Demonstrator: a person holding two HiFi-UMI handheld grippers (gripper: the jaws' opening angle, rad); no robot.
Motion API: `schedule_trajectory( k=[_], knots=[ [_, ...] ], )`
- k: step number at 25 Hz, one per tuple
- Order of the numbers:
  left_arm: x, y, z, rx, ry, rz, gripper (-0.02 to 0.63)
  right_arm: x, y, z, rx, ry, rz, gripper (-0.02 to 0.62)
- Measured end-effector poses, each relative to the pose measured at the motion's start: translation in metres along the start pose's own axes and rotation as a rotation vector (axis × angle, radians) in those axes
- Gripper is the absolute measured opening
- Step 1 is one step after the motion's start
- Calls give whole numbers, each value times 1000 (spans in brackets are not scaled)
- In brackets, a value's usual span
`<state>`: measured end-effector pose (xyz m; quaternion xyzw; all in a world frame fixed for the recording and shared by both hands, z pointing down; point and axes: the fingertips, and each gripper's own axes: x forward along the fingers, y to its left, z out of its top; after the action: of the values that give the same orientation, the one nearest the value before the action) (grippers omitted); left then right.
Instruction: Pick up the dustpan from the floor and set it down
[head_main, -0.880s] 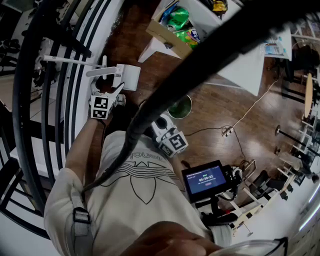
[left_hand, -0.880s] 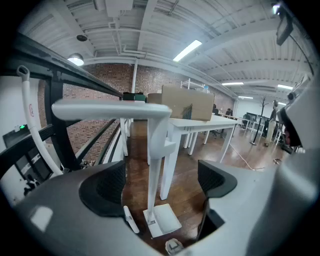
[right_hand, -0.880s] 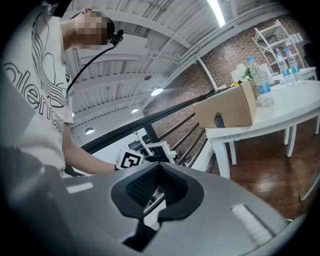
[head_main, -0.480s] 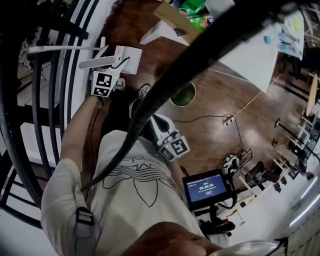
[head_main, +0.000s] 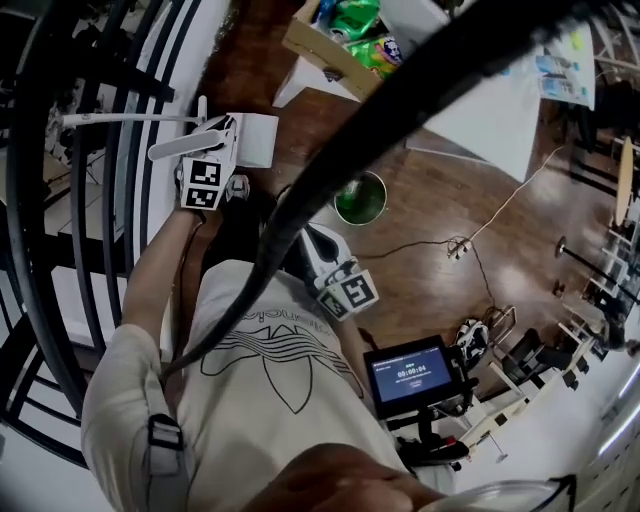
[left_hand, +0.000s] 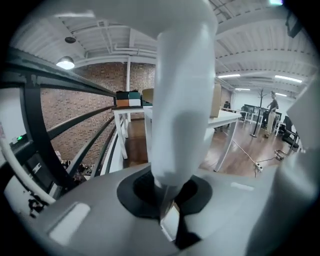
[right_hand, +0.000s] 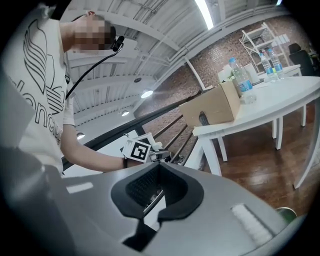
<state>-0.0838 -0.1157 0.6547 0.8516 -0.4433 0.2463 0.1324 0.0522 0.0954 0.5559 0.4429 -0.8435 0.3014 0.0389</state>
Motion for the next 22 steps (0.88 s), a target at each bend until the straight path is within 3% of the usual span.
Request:
schedule_trajectory(
  k=[7,14,22],
  knots=[
    [-73,-21,75,-31,-37,34,48,-2,-2,56,-84,-103,91,2],
    [-122,-59,118,-18,-58,32,48,-4,-1,94,-136,-145,174,2],
    [-146,-64,124,-46,-94,45,48,10,10,101,-213,-128,205,2]
  ],
)
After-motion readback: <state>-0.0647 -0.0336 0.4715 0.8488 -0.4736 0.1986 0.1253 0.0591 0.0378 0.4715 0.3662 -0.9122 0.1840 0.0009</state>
